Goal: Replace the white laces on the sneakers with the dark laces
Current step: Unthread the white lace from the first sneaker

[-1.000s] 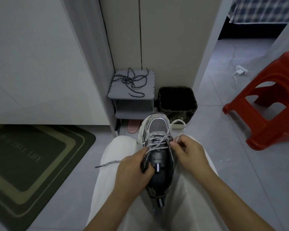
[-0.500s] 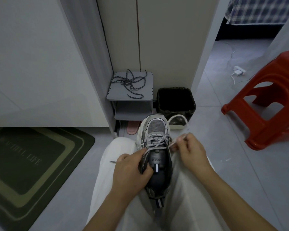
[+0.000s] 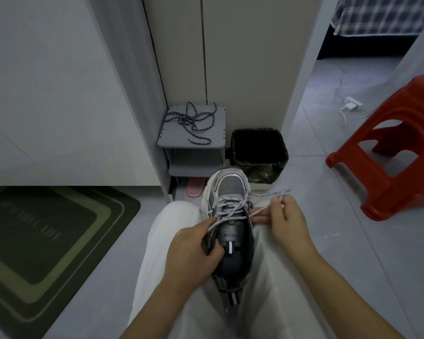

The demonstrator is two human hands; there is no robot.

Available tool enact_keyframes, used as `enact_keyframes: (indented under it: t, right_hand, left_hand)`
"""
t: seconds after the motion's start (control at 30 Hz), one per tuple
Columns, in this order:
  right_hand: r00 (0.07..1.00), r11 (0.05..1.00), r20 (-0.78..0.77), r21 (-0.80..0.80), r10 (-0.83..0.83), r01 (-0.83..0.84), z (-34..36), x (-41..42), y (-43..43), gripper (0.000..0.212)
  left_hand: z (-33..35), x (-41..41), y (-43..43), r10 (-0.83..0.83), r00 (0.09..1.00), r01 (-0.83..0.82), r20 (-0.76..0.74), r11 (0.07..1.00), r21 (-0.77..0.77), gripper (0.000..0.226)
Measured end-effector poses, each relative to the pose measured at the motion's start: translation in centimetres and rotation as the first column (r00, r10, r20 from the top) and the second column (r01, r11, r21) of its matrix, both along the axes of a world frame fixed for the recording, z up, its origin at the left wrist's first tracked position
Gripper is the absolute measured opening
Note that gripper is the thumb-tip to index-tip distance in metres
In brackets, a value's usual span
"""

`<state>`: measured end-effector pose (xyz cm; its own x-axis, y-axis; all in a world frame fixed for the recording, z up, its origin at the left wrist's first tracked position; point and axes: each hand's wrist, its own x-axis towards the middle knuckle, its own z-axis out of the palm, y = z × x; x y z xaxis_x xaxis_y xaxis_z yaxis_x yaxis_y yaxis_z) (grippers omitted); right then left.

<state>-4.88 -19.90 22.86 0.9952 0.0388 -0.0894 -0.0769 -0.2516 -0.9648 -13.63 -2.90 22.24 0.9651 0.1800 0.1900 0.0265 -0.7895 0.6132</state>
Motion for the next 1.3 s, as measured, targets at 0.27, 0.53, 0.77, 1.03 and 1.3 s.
enact_keyframes:
  t: [0.27, 0.53, 0.77, 1.03, 1.3]
  right_hand:
    - [0.976, 0.954, 0.064, -0.231, 0.209, -0.190, -0.1, -0.1, -0.3, 0.015]
    - [0.999, 0.997, 0.026, 0.068, 0.038, -0.039, -0.6, -0.1, -0.2, 0.017]
    - [0.991, 0.995, 0.133, -0.102, 0.032, -0.019, -1.0, -0.8, 0.1, 0.017]
    - [0.981, 0.980, 0.126, -0.154, 0.145, -0.125, -0.9, -0.8, -0.1, 0.012]
    - [0.991, 0.975, 0.131, -0.220, 0.041, -0.011, -1.0, -1.2, 0.0, 0.016]
  left_hand:
    - [-0.1, 0.1, -0.1, 0.031, 0.999, -0.030, -0.017, 1.000, 0.005, 0.049]
    - [0.0, 0.0, -0.2, 0.017, 1.000, -0.018, -0.010, 1.000, -0.017, 0.042]
    - [0.0, 0.0, -0.2, 0.031, 0.999, -0.031, -0.020, 0.999, -0.007, 0.043]
    - [0.0, 0.0, -0.3, 0.037, 0.999, -0.037, -0.029, 0.999, 0.005, 0.046]
    - [0.0, 0.2, -0.4, 0.049, 0.998, -0.049, -0.030, 0.999, 0.000, 0.045]
